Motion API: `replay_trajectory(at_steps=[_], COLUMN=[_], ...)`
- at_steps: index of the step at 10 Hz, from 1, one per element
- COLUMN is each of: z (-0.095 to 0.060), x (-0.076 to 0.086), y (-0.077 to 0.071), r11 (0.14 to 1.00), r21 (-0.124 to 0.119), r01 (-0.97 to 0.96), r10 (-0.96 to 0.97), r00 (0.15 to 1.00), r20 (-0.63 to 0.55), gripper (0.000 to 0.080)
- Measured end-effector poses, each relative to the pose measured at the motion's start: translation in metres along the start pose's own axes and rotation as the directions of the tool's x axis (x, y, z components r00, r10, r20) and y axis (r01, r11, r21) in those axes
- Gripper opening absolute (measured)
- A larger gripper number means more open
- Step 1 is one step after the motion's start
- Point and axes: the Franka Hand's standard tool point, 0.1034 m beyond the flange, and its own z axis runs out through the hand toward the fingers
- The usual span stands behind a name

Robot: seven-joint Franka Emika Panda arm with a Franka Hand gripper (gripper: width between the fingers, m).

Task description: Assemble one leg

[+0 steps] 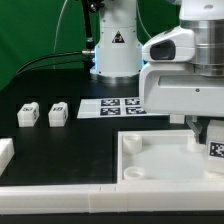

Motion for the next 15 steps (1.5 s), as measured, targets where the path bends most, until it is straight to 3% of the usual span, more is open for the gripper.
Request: replay_trajectory(at_steps=[3, 5, 7, 9, 11, 12, 15], z=[0.0006, 0.0007, 0.0008, 0.0008, 0.0016, 0.0018, 0.0028], x=[0.0001, -0.0002, -0.0006, -0.0009, -0.0013, -0.0015, -0.0028], y=[0.0010, 0.0007, -0.0002, -0.0007, -0.0007, -0.0008, -0.0007], r11=[0.941, 0.830, 0.734, 0.692, 0.698, 0.698, 0.806], r21=[0.019, 0.028, 0.028, 0.028, 0.027, 0.027, 0.024], r01=[-0.338, -0.558, -0.679, -0.722, -0.716, -0.715, -0.592], r10=[0.338, 0.557, 0.678, 0.720, 0.715, 0.714, 0.591], r00=[0.941, 0.830, 0.734, 0.692, 0.698, 0.699, 0.806], r20=[-0.001, 0.020, 0.036, 0.043, 0.043, 0.043, 0.032], gripper=[0.0298, 0.0298, 0.0298, 0.0298, 0.0532, 0.0613, 0.0648])
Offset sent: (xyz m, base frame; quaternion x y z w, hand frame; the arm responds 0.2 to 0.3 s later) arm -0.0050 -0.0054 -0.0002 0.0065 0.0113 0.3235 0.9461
